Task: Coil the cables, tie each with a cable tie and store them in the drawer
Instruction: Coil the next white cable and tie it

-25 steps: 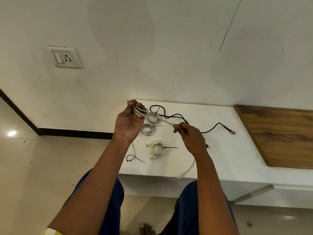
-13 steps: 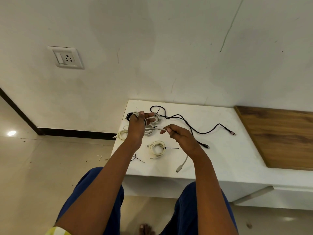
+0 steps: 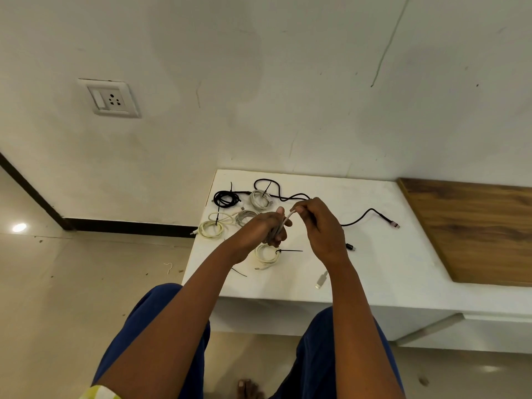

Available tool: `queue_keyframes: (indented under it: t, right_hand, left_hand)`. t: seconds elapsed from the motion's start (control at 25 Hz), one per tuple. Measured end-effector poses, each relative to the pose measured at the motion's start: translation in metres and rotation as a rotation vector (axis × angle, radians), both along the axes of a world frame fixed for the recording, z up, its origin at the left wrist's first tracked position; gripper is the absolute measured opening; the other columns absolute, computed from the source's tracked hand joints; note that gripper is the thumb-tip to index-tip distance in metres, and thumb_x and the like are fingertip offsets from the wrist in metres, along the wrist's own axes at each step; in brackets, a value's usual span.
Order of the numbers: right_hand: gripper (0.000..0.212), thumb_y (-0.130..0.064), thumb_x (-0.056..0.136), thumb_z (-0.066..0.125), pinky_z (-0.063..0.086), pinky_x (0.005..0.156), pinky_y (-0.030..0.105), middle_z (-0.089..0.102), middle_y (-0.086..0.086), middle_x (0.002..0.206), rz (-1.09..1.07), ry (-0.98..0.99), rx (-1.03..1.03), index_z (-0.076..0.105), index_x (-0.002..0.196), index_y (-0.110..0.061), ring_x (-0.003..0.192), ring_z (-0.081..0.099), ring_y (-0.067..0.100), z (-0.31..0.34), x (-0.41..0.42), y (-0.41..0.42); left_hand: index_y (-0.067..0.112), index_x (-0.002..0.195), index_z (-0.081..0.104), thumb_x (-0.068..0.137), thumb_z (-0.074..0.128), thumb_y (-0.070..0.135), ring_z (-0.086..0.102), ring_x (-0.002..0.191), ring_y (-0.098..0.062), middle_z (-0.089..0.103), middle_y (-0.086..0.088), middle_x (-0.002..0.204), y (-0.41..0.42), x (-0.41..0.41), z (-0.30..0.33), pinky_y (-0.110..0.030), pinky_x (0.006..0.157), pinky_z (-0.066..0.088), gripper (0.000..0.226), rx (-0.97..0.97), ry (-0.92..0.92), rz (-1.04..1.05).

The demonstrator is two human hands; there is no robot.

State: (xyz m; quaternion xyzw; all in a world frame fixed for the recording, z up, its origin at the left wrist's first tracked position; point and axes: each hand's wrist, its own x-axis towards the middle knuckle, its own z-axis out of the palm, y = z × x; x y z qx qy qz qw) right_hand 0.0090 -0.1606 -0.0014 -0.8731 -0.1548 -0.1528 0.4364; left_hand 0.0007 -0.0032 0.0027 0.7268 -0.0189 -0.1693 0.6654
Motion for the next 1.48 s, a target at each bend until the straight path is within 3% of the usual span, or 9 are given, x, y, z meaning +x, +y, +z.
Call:
queue_keyframes:
  t: [0.2, 0.4, 0.56, 0.72, 0.96, 1.08, 1.2, 1.32, 1.48]
  right_hand:
    - [0.024, -0.022, 0.093, 0.057, 0.037, 0.065, 0.005, 0.058, -0.023, 0.083, -0.015, 0.065, 0.171, 0.052, 0.080, -0.042, 0.079, 0.053, -0.007, 0.005, 0.001, 0.005]
    - [0.015, -0.013, 0.094, 0.054, 0.037, 0.066, 0.006, 0.056, -0.018, 0.072, -0.019, 0.084, 0.236, 0.064, 0.086, -0.019, 0.071, 0.054, -0.005, 0.003, 0.002, 0.011]
    - [0.022, -0.007, 0.096, 0.045, 0.042, 0.070, 0.028, 0.058, -0.004, 0.081, -0.029, 0.167, -0.066, 0.065, 0.104, -0.008, 0.078, 0.053, 0.011, -0.003, 0.002, 0.010]
    - [0.036, -0.004, 0.093, 0.042, 0.043, 0.083, 0.026, 0.068, -0.009, 0.098, 0.002, 0.243, -0.394, 0.061, 0.118, -0.021, 0.095, 0.060, 0.010, -0.004, -0.003, 0.014]
    - [0.029, -0.015, 0.097, 0.045, 0.038, 0.092, 0.033, 0.062, -0.002, 0.111, 0.162, 0.172, -0.520, 0.063, 0.120, -0.020, 0.106, 0.054, 0.018, -0.003, -0.001, 0.023]
    - [0.030, -0.008, 0.097, 0.043, 0.040, 0.089, 0.036, 0.056, 0.004, 0.112, 0.240, 0.168, -0.515, 0.063, 0.119, -0.014, 0.105, 0.049, 0.024, -0.004, -0.002, 0.028]
    - [0.037, 0.002, 0.091, 0.045, 0.038, 0.085, 0.030, 0.056, 0.001, 0.115, 0.234, 0.067, -0.545, 0.065, 0.116, -0.017, 0.103, 0.047, 0.023, -0.005, -0.005, 0.028]
    - [0.032, -0.005, 0.093, 0.048, 0.035, 0.077, 0.025, 0.062, 0.001, 0.109, 0.229, 0.019, -0.519, 0.067, 0.114, -0.020, 0.097, 0.047, 0.022, -0.004, -0.006, 0.027]
    - [0.022, -0.011, 0.093, 0.052, 0.039, 0.074, 0.025, 0.063, -0.001, 0.093, 0.195, 0.072, -0.438, 0.071, 0.103, -0.018, 0.094, 0.047, 0.017, -0.004, -0.008, 0.023]
  left_hand:
    - [0.016, 0.081, 0.057, 0.097, 0.041, 0.041, 0.029, 0.041, -0.008, 0.035, 0.007, 0.049, 0.003, 0.000, 0.010, -0.023, 0.055, 0.034, 0.034, -0.432, 0.199, -0.138]
    - [0.016, 0.079, 0.051, 0.092, 0.045, 0.034, 0.032, 0.038, -0.007, 0.035, 0.008, 0.045, 0.006, -0.001, 0.020, -0.020, 0.051, 0.041, 0.023, -0.843, 0.293, -0.094]
    - [0.013, 0.082, 0.051, 0.095, 0.038, 0.027, 0.040, 0.043, -0.007, 0.043, 0.007, 0.053, 0.011, 0.003, 0.024, -0.020, 0.060, 0.047, 0.024, -1.177, 0.283, 0.046]
    - [0.012, 0.082, 0.050, 0.101, 0.031, 0.016, 0.054, 0.053, -0.009, 0.057, 0.004, 0.066, 0.016, 0.008, 0.021, -0.023, 0.067, 0.053, 0.027, -1.237, 0.164, 0.312]
    - [0.010, 0.087, 0.057, 0.101, 0.039, 0.015, 0.068, 0.062, -0.006, 0.070, 0.006, 0.073, 0.022, 0.014, 0.011, -0.024, 0.074, 0.052, 0.022, -0.857, 0.083, 0.633]
    - [0.009, 0.091, 0.061, 0.102, 0.038, 0.019, 0.069, 0.065, -0.004, 0.073, 0.008, 0.076, 0.013, 0.011, 0.007, -0.025, 0.075, 0.051, 0.027, -0.513, -0.014, 0.554]
    - [0.002, 0.101, 0.058, 0.102, 0.036, 0.019, 0.068, 0.063, -0.005, 0.068, 0.001, 0.083, 0.006, 0.008, 0.005, -0.014, 0.057, 0.052, 0.028, -0.194, -0.054, 0.425]
    - [0.009, 0.076, 0.047, 0.100, 0.042, 0.024, 0.056, 0.066, -0.012, 0.056, -0.001, 0.070, 0.005, 0.006, 0.000, -0.009, 0.052, 0.042, 0.029, 0.202, -0.107, 0.331]
    - [0.014, 0.067, 0.039, 0.100, 0.044, 0.027, 0.053, 0.049, 0.001, 0.055, 0.010, 0.051, 0.008, 0.004, 0.000, -0.007, 0.047, 0.038, 0.035, 0.310, -0.088, 0.203]
